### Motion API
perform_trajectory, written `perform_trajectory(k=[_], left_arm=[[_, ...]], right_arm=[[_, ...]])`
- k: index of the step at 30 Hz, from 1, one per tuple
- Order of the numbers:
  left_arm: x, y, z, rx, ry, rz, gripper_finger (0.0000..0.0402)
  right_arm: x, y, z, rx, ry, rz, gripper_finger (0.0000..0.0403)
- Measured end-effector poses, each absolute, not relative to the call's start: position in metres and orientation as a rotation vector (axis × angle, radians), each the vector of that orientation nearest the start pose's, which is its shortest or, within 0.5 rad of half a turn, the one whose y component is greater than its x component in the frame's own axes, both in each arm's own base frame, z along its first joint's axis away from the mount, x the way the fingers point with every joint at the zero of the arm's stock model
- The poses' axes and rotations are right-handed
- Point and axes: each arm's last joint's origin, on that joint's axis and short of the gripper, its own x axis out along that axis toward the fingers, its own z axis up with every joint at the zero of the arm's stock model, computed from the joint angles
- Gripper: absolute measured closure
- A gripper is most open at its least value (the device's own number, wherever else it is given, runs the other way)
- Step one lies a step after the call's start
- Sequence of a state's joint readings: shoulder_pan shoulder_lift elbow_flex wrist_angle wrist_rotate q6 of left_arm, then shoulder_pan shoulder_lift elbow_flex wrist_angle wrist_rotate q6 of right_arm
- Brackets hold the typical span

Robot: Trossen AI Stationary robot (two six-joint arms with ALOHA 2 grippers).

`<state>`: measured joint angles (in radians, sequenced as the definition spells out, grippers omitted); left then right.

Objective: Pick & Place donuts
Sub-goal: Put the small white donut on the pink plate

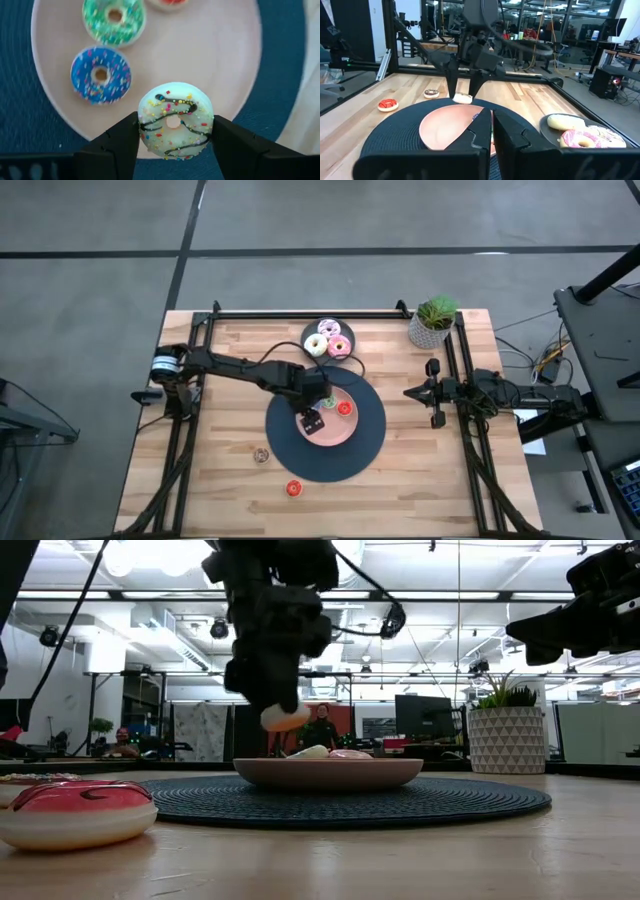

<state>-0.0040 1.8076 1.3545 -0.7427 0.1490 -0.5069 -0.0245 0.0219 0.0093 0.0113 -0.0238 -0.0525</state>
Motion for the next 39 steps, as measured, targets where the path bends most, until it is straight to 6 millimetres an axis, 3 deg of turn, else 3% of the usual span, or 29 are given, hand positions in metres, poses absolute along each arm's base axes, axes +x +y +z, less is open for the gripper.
perform_trajectory(k=[12, 20, 39], left_arm=[[0.394, -0.005, 0.22, -0.487, 1.159, 0.142, 0.02], [0.411, -0.005, 0.206, -0.466, 1.195, 0.135, 0.02], [0.419, -0.003, 0.178, -0.392, 1.298, 0.183, 0.02]], right_arm=[[0.099, -0.002, 0.166, -0.052, 0.002, 0.0, 0.0394], [0.098, -0.002, 0.166, -0.052, 0.001, 0.0, 0.0394], [0.099, -0.002, 0.166, -0.052, 0.006, 0.0, 0.0394]])
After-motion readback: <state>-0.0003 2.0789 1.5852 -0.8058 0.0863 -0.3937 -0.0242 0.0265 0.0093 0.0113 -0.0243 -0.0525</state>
